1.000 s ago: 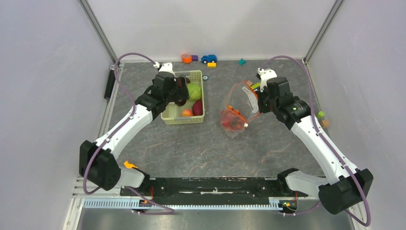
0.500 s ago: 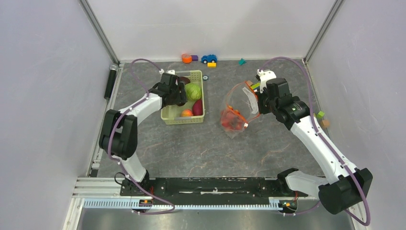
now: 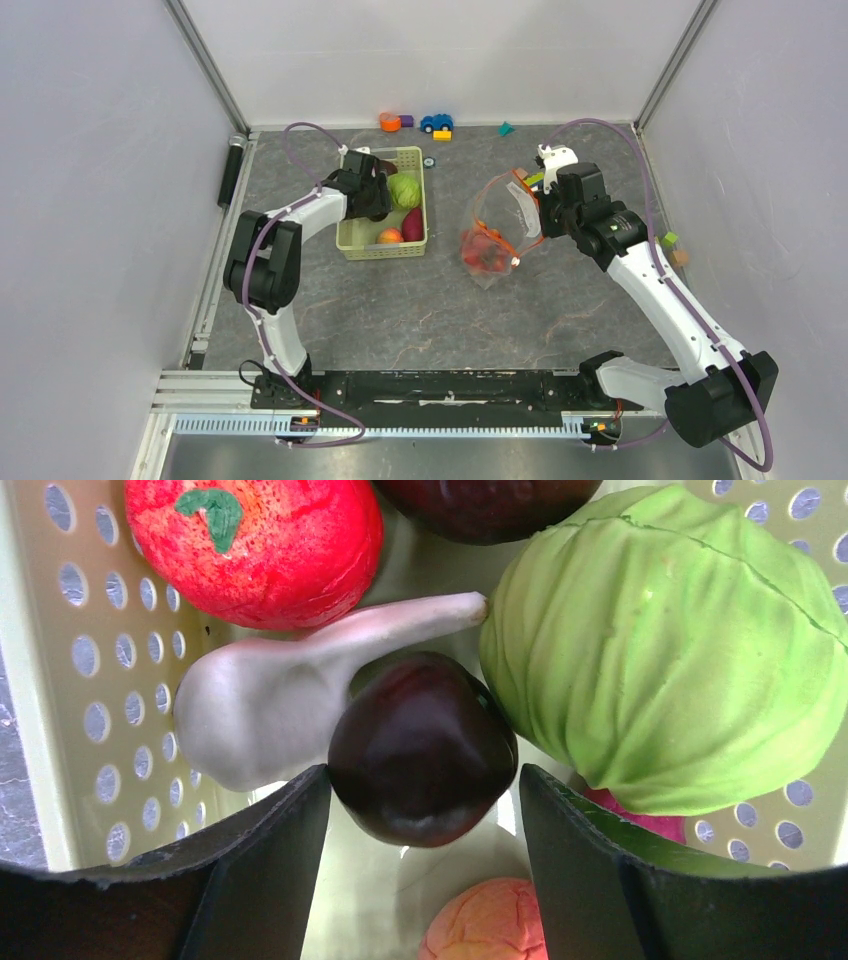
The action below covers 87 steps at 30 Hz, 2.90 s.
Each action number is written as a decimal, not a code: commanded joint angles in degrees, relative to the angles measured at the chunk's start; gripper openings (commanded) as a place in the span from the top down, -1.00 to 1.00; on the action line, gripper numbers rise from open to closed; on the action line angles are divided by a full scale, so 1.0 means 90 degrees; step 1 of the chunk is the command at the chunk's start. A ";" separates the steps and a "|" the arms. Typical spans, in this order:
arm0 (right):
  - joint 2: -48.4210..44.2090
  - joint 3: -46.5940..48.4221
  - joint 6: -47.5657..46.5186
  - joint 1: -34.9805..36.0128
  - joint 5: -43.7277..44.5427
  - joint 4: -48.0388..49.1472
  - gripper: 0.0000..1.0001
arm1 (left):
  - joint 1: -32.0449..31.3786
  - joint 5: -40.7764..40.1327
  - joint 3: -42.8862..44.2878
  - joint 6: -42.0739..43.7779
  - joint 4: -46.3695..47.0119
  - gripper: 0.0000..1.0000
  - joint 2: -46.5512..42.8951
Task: Place the food in the zip-top bag and seal the zipper
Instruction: Pick up the fake fruit from the bin, then place the fake fruit in the zipper food storage bag.
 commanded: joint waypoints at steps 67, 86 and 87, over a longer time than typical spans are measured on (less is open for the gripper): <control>-0.0438 -0.0083 -0.0112 -0.0025 -0.0866 0.0439 1.00 | -0.3556 0.2054 0.0729 0.2068 0.0796 0.26 -0.2691; -0.0442 -0.0115 -0.0176 -0.0025 -0.0856 0.0446 1.00 | -0.3605 0.1769 0.1032 0.1900 0.0500 -0.99 -0.2566; -0.0455 -0.0119 -0.0176 -0.0026 -0.0861 0.0443 1.00 | -0.3602 0.1677 0.1030 0.1872 0.0479 -0.99 -0.2600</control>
